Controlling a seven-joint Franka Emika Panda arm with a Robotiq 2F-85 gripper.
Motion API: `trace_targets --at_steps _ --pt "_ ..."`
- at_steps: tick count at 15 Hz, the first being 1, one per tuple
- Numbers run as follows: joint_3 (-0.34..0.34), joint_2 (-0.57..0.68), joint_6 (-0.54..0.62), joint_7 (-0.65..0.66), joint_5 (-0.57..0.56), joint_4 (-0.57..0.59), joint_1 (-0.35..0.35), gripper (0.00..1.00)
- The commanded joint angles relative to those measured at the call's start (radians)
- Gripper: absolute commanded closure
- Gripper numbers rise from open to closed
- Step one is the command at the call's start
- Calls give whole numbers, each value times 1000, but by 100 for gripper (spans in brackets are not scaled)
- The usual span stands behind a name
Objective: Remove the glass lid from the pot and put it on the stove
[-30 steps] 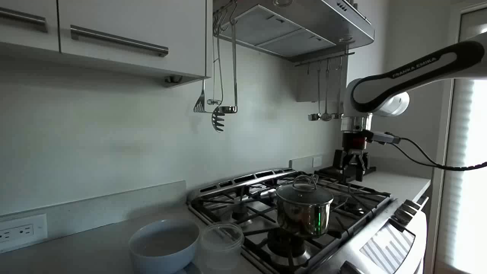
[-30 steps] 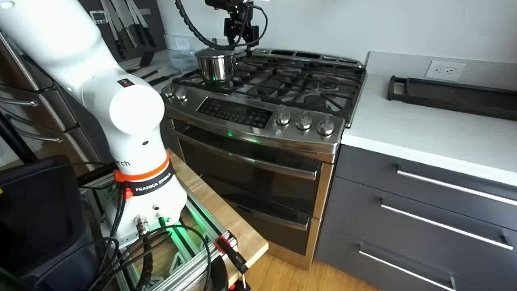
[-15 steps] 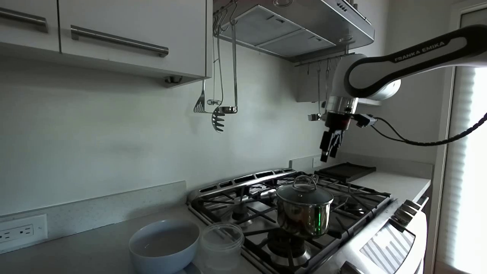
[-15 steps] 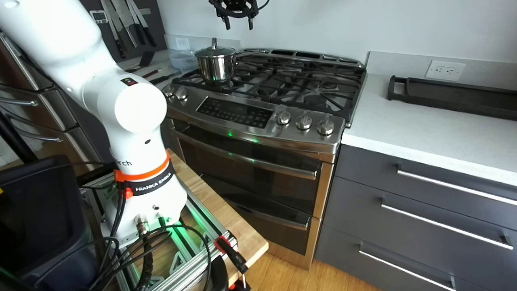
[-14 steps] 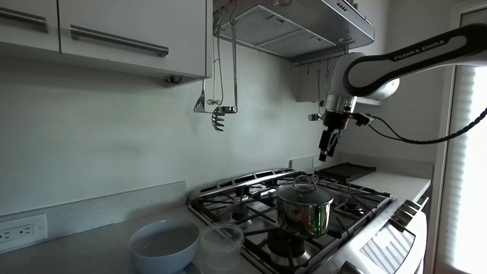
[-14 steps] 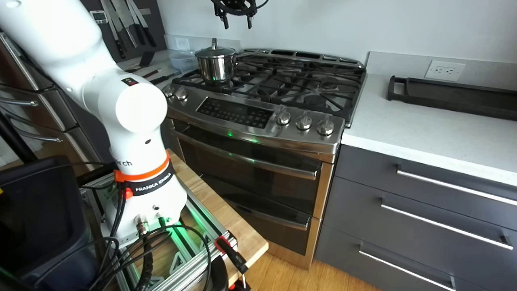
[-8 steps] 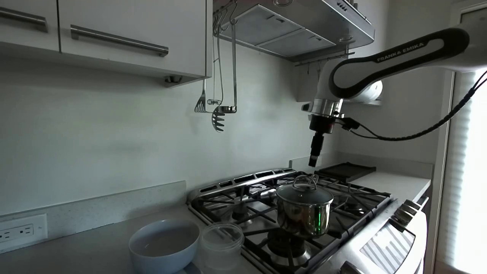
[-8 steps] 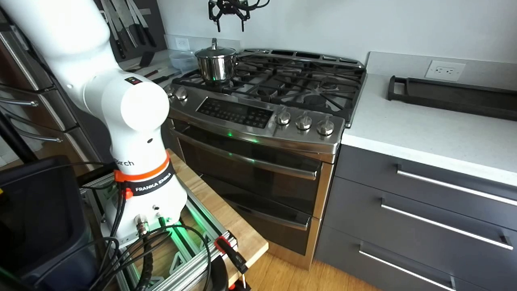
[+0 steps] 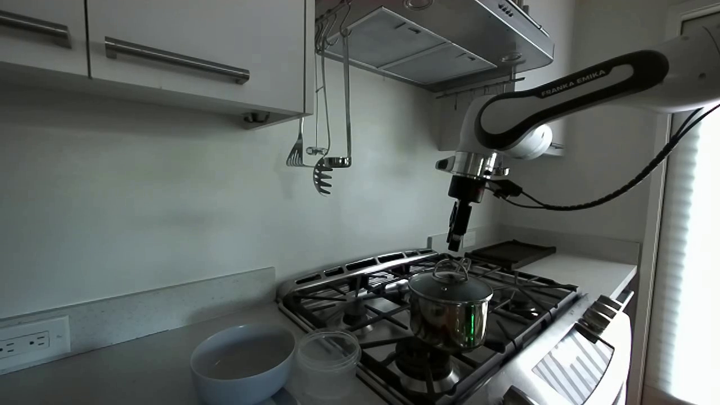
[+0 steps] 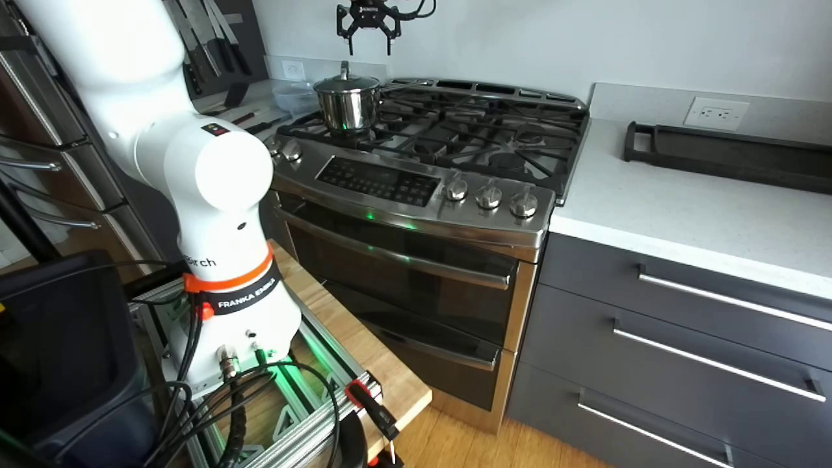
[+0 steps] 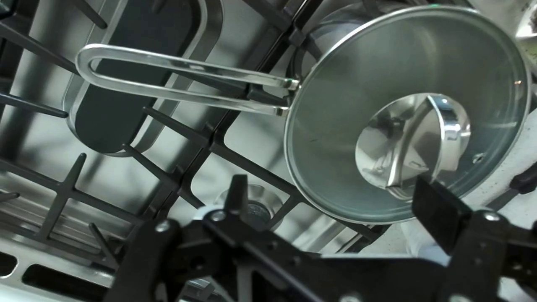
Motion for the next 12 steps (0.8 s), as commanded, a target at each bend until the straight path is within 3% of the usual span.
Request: trace_targets --at_steps 1,12 --pt "8 1 -4 1 1 4 -8 0" --pt "72 38 -126 182 2 68 12 0"
